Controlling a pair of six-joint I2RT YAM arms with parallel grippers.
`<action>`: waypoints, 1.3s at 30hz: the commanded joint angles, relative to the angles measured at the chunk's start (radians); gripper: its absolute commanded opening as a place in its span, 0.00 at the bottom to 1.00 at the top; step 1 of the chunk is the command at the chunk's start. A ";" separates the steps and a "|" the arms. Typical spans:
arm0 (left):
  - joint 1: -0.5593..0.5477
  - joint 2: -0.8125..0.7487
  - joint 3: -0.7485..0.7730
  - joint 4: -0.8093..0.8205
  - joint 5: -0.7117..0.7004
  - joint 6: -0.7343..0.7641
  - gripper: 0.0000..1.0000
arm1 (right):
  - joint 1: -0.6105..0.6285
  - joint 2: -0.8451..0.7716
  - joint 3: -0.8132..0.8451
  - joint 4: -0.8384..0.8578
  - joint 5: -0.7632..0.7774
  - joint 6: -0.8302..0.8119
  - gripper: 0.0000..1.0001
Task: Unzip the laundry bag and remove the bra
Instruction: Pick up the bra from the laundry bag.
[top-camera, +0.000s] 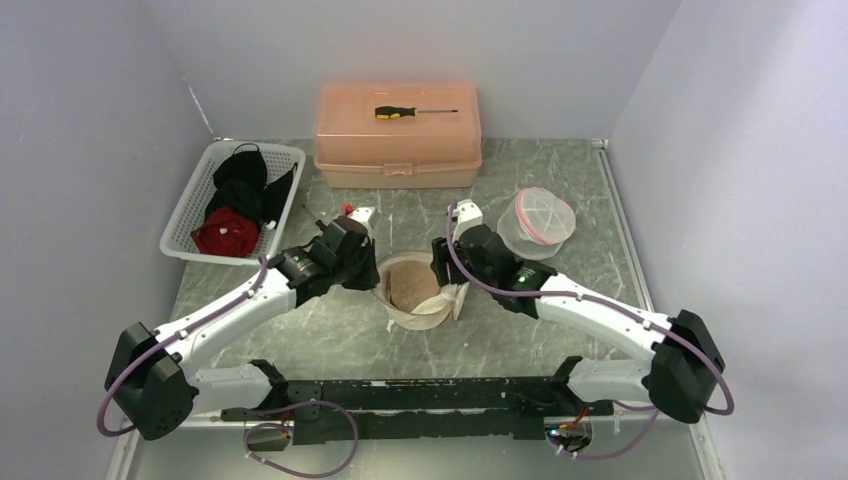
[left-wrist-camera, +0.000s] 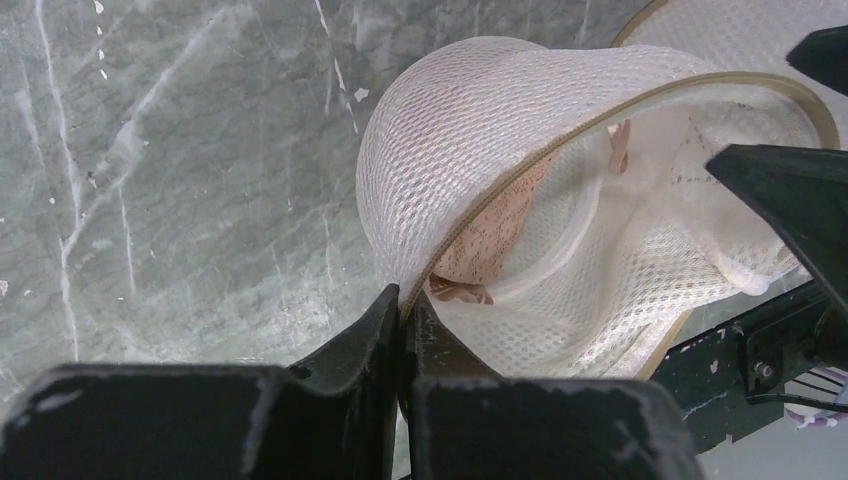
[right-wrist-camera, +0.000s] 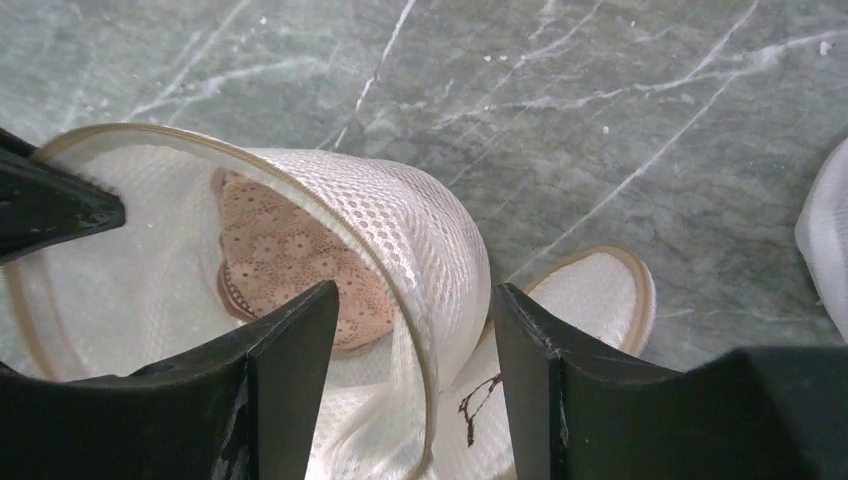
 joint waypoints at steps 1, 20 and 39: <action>-0.004 -0.011 0.030 -0.005 -0.003 -0.009 0.10 | 0.004 -0.085 -0.003 0.038 -0.014 0.007 0.63; -0.005 -0.125 0.068 -0.091 -0.046 -0.026 0.29 | 0.047 -0.049 0.071 -0.062 0.055 -0.001 0.00; -0.084 -0.047 0.038 0.177 0.151 -0.026 0.52 | 0.109 -0.046 -0.032 0.004 0.138 0.066 0.00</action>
